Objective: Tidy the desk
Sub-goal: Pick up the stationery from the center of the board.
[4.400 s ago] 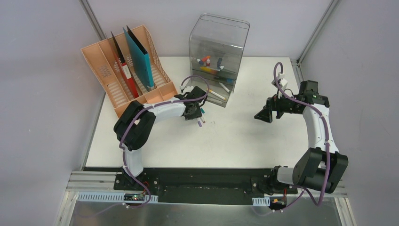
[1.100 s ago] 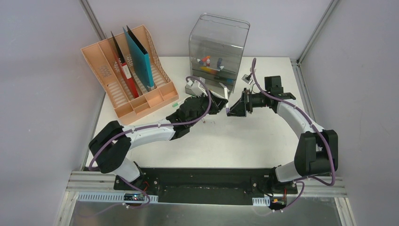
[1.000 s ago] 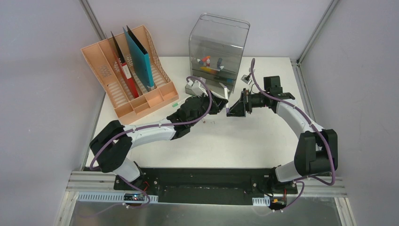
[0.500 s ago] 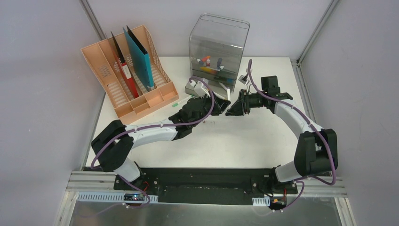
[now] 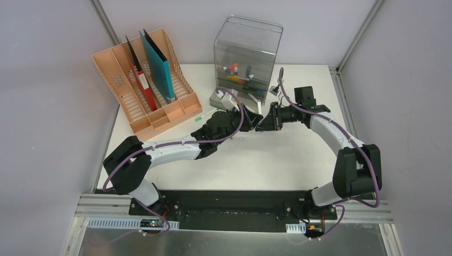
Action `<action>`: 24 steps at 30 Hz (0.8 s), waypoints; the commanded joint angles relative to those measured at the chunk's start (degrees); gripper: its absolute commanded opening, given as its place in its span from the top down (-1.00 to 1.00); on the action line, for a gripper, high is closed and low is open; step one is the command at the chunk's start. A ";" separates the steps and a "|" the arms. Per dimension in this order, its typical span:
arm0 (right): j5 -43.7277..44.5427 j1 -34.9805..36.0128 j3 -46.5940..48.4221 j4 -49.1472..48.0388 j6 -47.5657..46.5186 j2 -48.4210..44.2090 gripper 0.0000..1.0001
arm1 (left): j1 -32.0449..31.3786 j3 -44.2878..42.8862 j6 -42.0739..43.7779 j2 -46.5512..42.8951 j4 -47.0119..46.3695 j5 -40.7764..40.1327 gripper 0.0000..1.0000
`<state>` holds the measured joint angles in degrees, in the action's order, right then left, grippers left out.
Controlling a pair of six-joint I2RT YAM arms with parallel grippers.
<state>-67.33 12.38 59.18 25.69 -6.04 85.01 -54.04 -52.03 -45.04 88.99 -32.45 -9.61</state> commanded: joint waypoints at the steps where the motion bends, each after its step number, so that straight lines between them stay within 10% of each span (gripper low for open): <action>1: -0.51 0.54 1.58 1.61 -3.97 -0.72 1.00 | -0.52 1.41 3.56 -3.73 -3.18 2.11 0.36; 11: 0.49 0.80 6.67 17.98 -19.30 -0.66 1.00 | -0.47 7.49 17.48 -14.81 3.52 6.20 -0.57; 24: 8.20 1.42 4.03 17.90 -23.83 -10.96 1.00 | 1.25 7.50 32.64 -32.93 31.55 3.59 -0.98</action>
<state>-61.45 13.45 63.64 44.49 -26.09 80.25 -54.00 -40.71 -18.81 60.14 -13.80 -3.01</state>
